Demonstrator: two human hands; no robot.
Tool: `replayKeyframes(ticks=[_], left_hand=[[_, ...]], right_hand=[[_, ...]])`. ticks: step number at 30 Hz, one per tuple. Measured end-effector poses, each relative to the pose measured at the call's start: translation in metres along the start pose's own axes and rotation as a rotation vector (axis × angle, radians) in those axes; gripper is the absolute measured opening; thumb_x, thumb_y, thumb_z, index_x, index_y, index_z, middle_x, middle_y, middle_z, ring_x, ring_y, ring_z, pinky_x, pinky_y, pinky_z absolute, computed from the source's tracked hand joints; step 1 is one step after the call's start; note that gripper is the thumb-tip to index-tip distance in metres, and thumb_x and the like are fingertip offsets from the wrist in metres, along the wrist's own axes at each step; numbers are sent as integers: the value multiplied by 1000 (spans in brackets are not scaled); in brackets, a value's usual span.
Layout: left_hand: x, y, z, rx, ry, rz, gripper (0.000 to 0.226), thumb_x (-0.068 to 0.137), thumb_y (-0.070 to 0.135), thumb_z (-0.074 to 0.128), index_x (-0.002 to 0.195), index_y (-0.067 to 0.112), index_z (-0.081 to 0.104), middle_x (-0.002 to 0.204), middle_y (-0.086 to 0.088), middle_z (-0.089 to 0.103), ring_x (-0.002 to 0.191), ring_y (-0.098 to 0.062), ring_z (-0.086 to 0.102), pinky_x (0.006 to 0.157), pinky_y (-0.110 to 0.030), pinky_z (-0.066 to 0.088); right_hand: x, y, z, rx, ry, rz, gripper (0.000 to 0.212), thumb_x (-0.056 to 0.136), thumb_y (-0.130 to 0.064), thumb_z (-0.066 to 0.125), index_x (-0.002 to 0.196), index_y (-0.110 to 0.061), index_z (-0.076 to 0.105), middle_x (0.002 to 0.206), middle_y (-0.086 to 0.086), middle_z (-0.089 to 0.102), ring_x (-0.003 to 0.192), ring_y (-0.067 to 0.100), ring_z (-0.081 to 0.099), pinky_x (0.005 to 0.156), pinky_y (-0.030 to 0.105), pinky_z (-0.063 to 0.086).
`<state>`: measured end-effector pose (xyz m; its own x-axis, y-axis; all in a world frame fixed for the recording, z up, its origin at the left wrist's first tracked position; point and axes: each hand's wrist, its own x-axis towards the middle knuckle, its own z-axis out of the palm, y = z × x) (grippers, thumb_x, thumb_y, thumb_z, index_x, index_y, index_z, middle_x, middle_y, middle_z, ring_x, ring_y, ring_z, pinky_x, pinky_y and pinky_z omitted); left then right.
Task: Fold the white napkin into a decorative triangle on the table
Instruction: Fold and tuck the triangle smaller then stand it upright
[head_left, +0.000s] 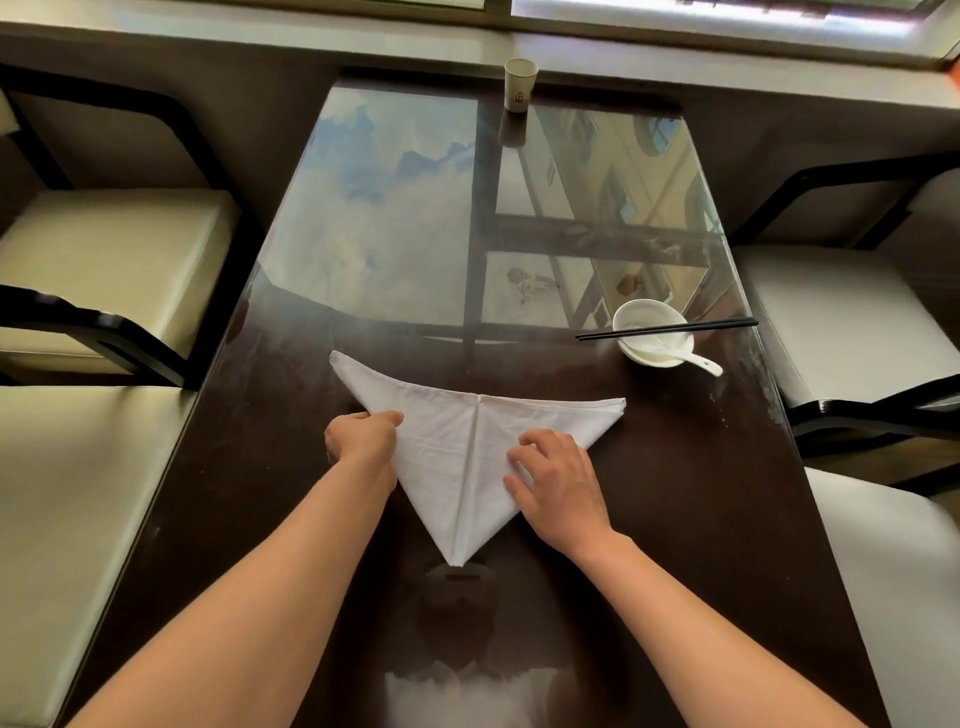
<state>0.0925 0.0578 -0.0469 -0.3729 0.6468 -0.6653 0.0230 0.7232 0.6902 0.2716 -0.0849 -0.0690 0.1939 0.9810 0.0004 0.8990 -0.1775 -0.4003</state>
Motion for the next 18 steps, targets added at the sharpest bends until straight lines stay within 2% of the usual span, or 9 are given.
replayKeyframes(ticks=[2, 4, 8, 12, 15, 18], left_hand=[[-3, 0, 3, 45, 31, 66, 16, 77, 8, 78, 84, 10, 64, 95, -7, 63, 85, -26, 60, 76, -33, 52], [-5, -1, 4, 43, 35, 99, 14, 78, 6, 72, 90, 8, 67, 93, -7, 66, 85, -27, 64, 75, -36, 57], [-17, -7, 2, 8, 2, 229, 4, 79, 8, 67, 77, 8, 63, 77, -2, 66, 73, -22, 64, 65, -34, 54], [-39, -9, 2, 71, -39, 481, 15, 86, 18, 67, 78, 29, 62, 81, 6, 68, 76, -12, 66, 59, -24, 49], [-49, -11, 6, 167, -82, 660, 5, 89, 24, 67, 89, 28, 65, 87, 6, 68, 79, -10, 65, 65, -25, 52], [-57, -13, 13, 258, -102, 830, 16, 91, 24, 69, 106, 18, 69, 94, 2, 66, 82, -14, 63, 72, -28, 53]], right_hand=[[0, 0, 0, 10, -10, 10, 19, 90, -29, 66, 104, -16, 68, 123, 2, 59, 112, 24, 52, 100, 39, 43], [1, 1, -1, 23, -13, 19, 18, 90, -28, 66, 104, -17, 69, 122, 1, 59, 112, 23, 52, 101, 39, 42], [4, 0, -3, 41, -14, 29, 22, 91, -26, 66, 111, -18, 70, 120, -1, 61, 111, 22, 53, 101, 37, 43], [6, 1, -4, 57, -4, 31, 23, 92, -25, 65, 113, -17, 70, 117, -2, 65, 110, 20, 55, 101, 35, 42], [11, 1, -8, 105, -10, 50, 25, 94, -24, 64, 116, -15, 70, 115, -1, 70, 109, 21, 60, 100, 35, 41], [19, -5, -15, 216, -31, 127, 31, 98, -30, 60, 123, -16, 68, 117, 1, 72, 108, 22, 63, 99, 37, 43]])
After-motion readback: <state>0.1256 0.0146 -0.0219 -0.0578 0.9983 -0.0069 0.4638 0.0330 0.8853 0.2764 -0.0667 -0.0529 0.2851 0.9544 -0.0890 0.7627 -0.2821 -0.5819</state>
